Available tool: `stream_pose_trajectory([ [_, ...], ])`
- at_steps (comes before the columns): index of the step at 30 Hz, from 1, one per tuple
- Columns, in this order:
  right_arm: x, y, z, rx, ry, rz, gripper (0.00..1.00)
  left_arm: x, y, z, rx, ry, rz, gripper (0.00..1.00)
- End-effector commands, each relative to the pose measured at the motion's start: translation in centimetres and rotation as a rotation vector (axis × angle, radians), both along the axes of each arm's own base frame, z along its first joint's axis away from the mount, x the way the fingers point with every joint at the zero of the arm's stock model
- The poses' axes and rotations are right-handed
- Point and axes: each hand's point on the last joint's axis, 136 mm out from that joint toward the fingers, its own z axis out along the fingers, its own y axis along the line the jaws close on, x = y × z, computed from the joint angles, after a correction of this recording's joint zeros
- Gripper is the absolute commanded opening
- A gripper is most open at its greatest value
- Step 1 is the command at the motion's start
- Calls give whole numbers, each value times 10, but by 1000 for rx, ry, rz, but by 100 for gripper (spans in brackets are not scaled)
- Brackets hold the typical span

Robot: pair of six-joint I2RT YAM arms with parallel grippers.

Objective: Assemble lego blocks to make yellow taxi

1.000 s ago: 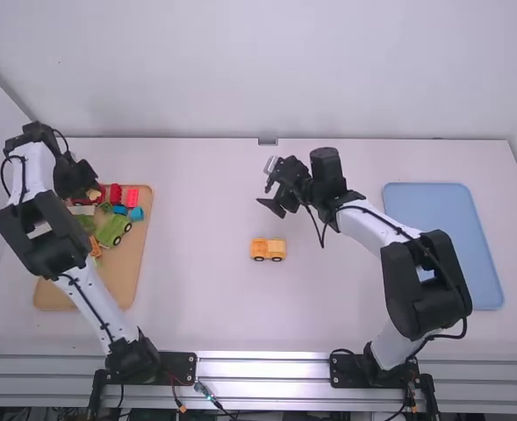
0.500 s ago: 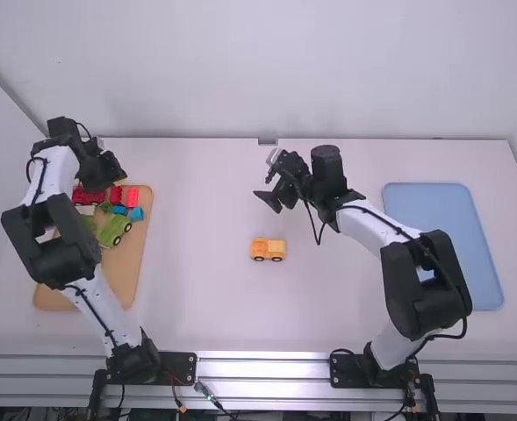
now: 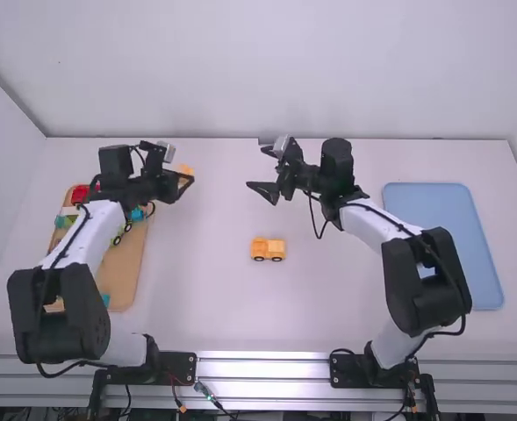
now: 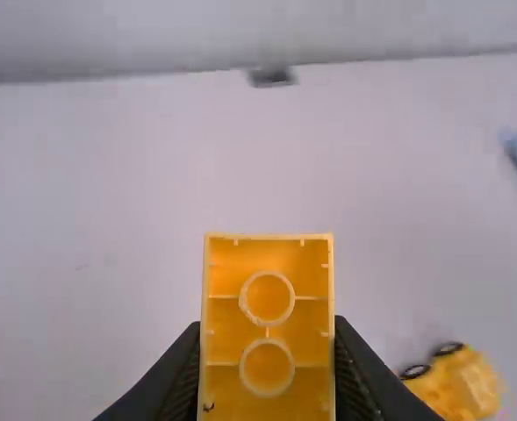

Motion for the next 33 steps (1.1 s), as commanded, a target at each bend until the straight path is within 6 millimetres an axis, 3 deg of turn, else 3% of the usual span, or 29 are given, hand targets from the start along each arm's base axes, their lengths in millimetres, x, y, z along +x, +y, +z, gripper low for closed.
stream_pose_trajectory([
  [1,-24,1,-5,79,144,187,99,-29,-44,17,-96,-145,-263,2],
  [4,-27,-2,-1,130,184,251,99,-42,-64,23,-166,-251,-381,2],
  [9,-30,6,-2,162,243,357,98,-57,-75,36,-258,-378,-458,2],
  [16,-35,26,13,189,278,415,97,-69,-86,51,-282,-516,-484,2],
  [25,-51,45,34,173,221,516,93,-63,-89,63,-295,-533,-503,2],
  [33,-48,47,43,183,194,512,88,-50,-96,75,-297,-566,-540,2],
])
